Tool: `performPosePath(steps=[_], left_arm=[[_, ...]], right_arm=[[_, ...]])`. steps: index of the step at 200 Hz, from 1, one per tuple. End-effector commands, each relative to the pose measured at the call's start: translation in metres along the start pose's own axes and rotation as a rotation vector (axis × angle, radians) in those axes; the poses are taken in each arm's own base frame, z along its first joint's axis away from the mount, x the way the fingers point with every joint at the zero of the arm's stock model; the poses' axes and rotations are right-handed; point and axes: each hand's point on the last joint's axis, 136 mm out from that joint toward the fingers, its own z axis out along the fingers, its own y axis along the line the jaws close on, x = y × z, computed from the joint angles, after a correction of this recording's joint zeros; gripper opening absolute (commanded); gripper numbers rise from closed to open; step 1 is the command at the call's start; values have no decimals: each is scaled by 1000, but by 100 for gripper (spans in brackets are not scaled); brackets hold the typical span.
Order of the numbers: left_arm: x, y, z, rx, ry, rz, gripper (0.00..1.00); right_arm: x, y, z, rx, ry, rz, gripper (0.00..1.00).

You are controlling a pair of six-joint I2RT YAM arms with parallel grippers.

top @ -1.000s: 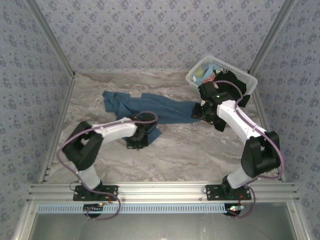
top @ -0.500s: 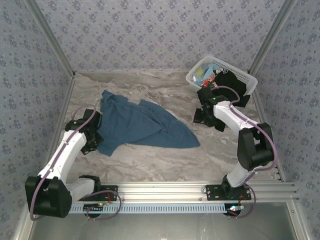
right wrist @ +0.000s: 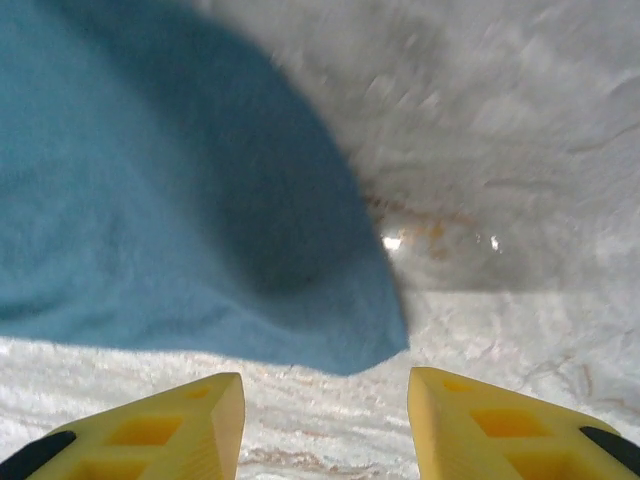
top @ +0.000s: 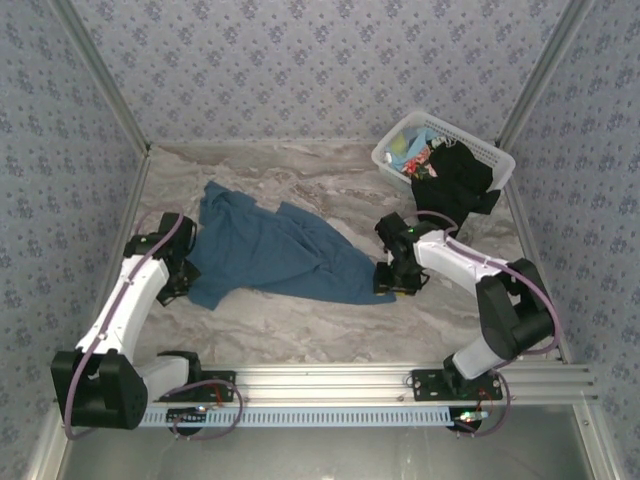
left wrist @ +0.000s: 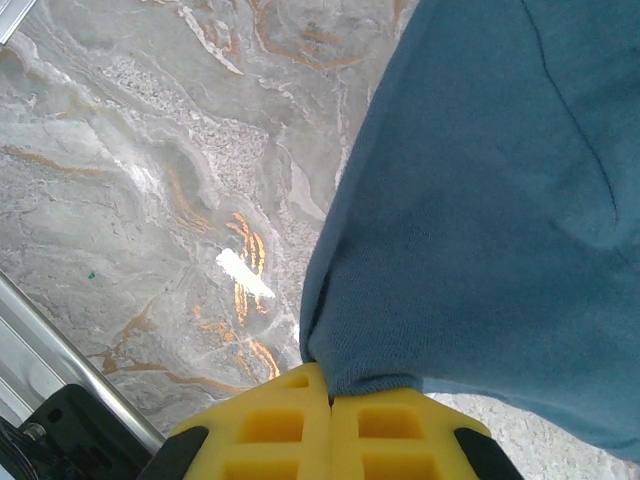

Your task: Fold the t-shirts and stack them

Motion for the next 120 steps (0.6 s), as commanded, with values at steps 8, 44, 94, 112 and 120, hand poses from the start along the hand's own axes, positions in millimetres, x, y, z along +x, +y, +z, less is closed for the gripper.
performPosePath(steps=[8,44,94,112,120], left_arm=[[-4,-5,-4,12,3,-7,0],[-4,-8,-5,30,10,-10,0],[-4,-11,-7,54,8,-17,0],[-5,-12,-8,63,3,-22,0],[-5,-14,-9,73,3,-24,0]], right_arm=[[12,-6,16,26,68,-3,45],[4,-6,29,53,70,-11,44],[-14,3,34,67,49,-47,39],[-21,7,35,61,36,-62,26],[-26,8,34,64,18,-74,18]])
